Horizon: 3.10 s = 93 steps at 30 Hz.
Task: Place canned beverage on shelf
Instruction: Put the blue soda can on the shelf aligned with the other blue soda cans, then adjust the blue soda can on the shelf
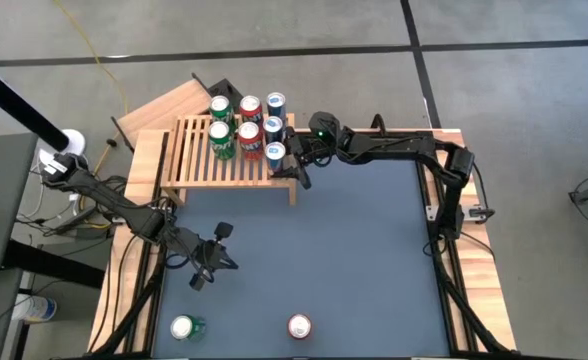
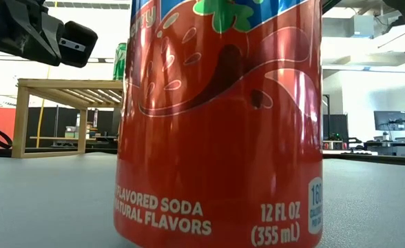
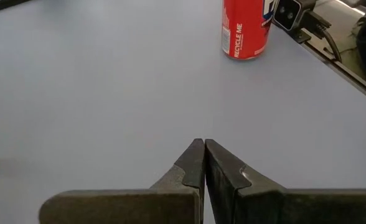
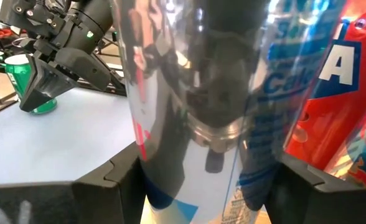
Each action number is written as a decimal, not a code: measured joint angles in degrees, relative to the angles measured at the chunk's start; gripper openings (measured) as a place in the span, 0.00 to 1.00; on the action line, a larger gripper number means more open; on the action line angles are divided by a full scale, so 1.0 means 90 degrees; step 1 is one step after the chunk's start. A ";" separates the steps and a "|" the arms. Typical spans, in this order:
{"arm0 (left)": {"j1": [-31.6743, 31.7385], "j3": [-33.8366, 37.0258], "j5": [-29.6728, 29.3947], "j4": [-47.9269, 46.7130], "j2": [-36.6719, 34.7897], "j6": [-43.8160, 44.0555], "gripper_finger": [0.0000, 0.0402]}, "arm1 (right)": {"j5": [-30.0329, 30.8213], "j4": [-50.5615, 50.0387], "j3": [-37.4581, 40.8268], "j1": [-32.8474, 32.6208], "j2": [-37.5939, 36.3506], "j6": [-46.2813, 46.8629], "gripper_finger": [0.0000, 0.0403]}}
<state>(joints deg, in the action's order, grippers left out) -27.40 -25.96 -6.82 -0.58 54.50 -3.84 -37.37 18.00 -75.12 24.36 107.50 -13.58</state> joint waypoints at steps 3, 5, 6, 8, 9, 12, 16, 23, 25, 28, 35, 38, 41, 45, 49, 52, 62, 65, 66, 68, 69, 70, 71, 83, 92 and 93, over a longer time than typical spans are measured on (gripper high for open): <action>0.0000 0.0001 0.0002 0.0000 0.0000 0.0000 0.00 | 0.0001 0.0001 -0.0002 0.0000 -0.0001 0.0003 0.65; 0.0000 0.0001 0.0002 0.0000 0.0000 0.0000 0.00 | 0.0003 0.0002 -0.0002 0.0000 0.0000 0.0005 0.65; 0.0000 0.0000 0.0001 0.0000 0.0000 0.0000 0.00 | 0.0004 0.0002 -0.0002 0.0000 0.0000 0.0005 0.65; 0.0000 0.0000 0.0002 0.0000 0.0000 0.0003 0.00 | 0.0006 0.0000 -0.0002 0.0000 0.0000 0.0007 0.65; 0.0000 0.0000 0.0002 0.0000 0.0000 0.0005 0.00 | 0.0006 0.0000 -0.0002 0.0000 0.0000 0.0007 0.65; 0.0000 0.0000 0.0002 -0.0002 0.0000 0.0017 0.00 | 0.0008 0.0000 -0.0002 0.0000 0.0000 0.0011 0.65; 0.0000 0.0000 0.0024 -0.0002 0.0000 0.0063 0.00 | 0.0013 -0.0012 -0.0002 0.0000 -0.0009 0.0029 0.65; 0.0000 0.0000 0.0041 -0.0002 0.0002 0.0068 0.00 | 0.0186 -0.0479 -0.0002 0.0000 -0.0168 0.0022 0.65; 0.0000 0.0000 0.0043 -0.0002 0.0002 0.0068 0.00 | 0.0190 -0.0540 -0.0002 0.0000 -0.0183 0.0022 0.65; 0.0000 0.0000 0.0043 -0.0002 0.0002 0.0070 0.00 | 0.0332 -0.0677 -0.0002 0.0000 -0.0230 -0.0042 0.66; 0.0000 0.0000 0.0044 -0.0002 0.0002 0.0070 0.00 | 0.0607 -0.0752 -0.0004 0.0000 -0.0233 -0.0153 0.72; 0.0000 0.0000 0.0044 -0.0002 0.0002 0.0070 0.00 | 0.0695 -0.0846 -0.0004 0.0007 -0.0233 -0.0161 0.75; 0.0000 0.0000 0.0045 -0.0002 0.0002 0.0070 0.00 | 0.0693 -0.0979 -0.0011 0.0009 -0.0248 -0.0167 0.78; 0.0000 0.0000 0.0046 -0.0002 0.0002 0.0038 0.00 | 0.0693 -0.1493 -0.0011 0.0012 -0.0391 -0.0197 0.80; 0.0000 0.0000 0.0046 -0.0005 0.0002 0.0004 0.00 | 0.0693 -0.2205 -0.0016 0.0012 -0.0687 -0.0214 0.80; 0.0001 0.0000 0.0046 -0.0017 0.0002 0.0002 0.00 | 0.0781 -0.2752 -0.0016 0.0010 -0.0957 -0.0220 0.80; 0.0002 0.0000 0.0046 -0.0024 0.0002 -0.0027 0.00 | 0.1985 -0.3663 -0.0016 -0.0259 -0.1837 -0.0238 0.80; 0.0001 0.0000 0.0045 -0.0044 0.0002 -0.0120 0.00 | 0.2407 -0.3481 -0.0016 -0.0353 -0.2111 -0.0529 0.80; 0.0001 0.0000 0.0043 -0.0044 0.0002 -0.0121 0.00 | 0.2488 -0.3385 -0.0016 -0.0353 -0.2215 -0.0605 0.80; 0.0001 0.0000 0.0038 -0.0044 0.0002 -0.0121 0.00 | 0.2524 -0.3303 -0.0121 -0.0290 -0.2407 -0.0639 0.80; 0.0000 0.0000 0.0036 -0.0044 0.0002 -0.0121 0.00 | 0.2529 -0.3261 -0.0233 -0.0239 -0.2473 -0.0577 0.80; 0.0002 0.0000 0.0034 -0.0044 0.0002 -0.0121 0.00 | 0.2535 -0.3246 -0.0360 -0.0179 -0.2512 -0.0483 0.80; 0.0001 0.0000 0.0030 -0.0042 0.0002 -0.0119 0.00 | 0.2543 -0.3249 -0.0521 -0.0120 -0.2523 -0.0383 0.80; 0.0005 0.0000 -0.0120 -0.0046 0.0002 -0.0239 0.00 | 0.3616 -0.5506 -0.3736 0.0087 -0.0693 0.1343 0.79; 0.0007 0.0000 -0.0109 -0.0209 0.0002 -0.0156 0.00 | 0.4501 -0.6561 -0.5683 -0.0337 0.0708 0.1749 0.79; 0.0007 0.0000 -0.0107 -0.0214 0.0002 -0.0125 0.00 | 0.4505 -0.6589 -0.5833 -0.0358 0.0805 0.1751 0.79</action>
<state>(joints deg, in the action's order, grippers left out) -27.33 -25.96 -7.79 -2.50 54.52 -4.97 3.17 -41.30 -127.61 21.14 114.75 2.17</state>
